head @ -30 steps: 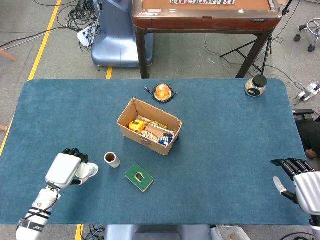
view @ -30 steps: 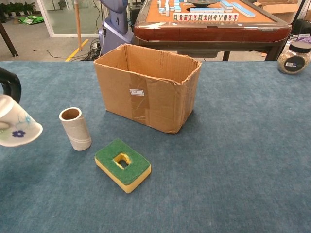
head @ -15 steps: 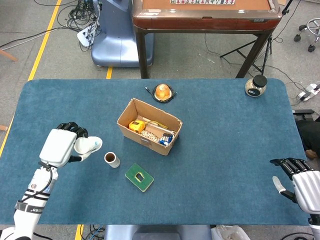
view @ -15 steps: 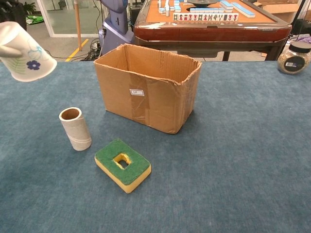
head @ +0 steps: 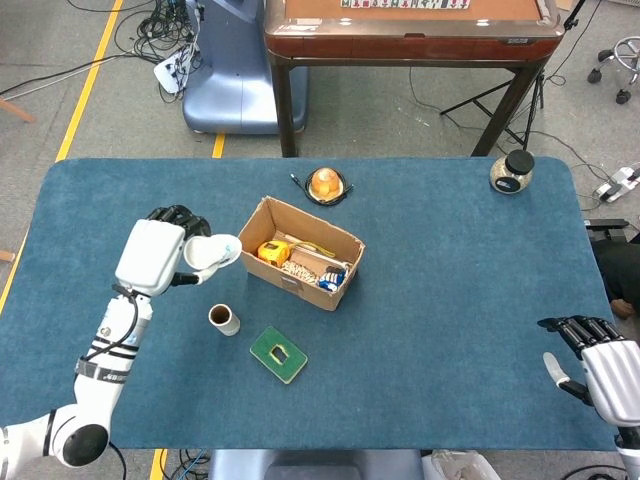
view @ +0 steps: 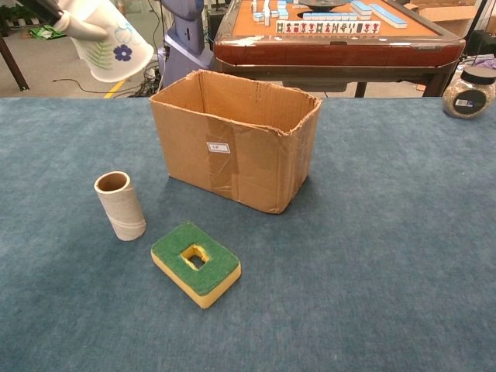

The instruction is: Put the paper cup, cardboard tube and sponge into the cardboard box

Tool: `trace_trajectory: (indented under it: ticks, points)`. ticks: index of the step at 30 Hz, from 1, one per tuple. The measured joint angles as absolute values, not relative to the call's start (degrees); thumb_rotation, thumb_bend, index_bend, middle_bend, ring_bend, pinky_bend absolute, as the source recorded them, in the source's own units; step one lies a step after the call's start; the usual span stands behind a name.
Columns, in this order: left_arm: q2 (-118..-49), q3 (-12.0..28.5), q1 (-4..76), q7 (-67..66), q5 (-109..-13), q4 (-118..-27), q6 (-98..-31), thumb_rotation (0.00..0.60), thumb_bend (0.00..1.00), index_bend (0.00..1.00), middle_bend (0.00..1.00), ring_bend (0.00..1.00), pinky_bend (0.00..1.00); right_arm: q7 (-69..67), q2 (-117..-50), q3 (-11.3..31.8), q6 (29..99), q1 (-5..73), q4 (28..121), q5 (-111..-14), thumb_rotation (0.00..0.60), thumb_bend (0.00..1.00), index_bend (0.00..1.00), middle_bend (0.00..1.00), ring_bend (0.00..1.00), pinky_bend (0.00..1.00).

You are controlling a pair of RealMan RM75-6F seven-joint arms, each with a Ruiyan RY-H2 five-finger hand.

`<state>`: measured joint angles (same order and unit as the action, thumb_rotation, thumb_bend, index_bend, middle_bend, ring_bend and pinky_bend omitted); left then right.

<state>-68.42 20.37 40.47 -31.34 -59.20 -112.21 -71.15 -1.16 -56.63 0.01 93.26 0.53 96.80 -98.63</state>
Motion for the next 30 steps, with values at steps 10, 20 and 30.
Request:
trace_trajectory:
  ticks: [10,20,30]
  points:
    - [-74.2,21.1,45.9,-30.3,-56.9,-105.7,-67.4,0.600,0.24,0.51,0.57,0.28,0.31,-1.5,-56.4,0.2,92.6,0.8,96.9,-97.7,0.600,0.38,0.34,0.41,0.33,0.37]
    - [-81.6,21.5,49.9,-28.2,-57.6,-98.4,-67.3,0.600,0.24,0.50,0.55,0.28,0.33,-1.4,-56.3,0.2,92.0,1.0,97.0,-97.3,0.600,0.38,0.34,0.41,0.33,0.37]
    - [-85.9,20.8,52.9,-28.1,-55.0,-90.9,-63.9,0.600,0.24,0.40,0.40,0.27,0.33,-1.7,-56.1,0.3,91.9,1.0,97.2,-96.8,0.600,0.38,0.34,0.41,0.33,0.37]
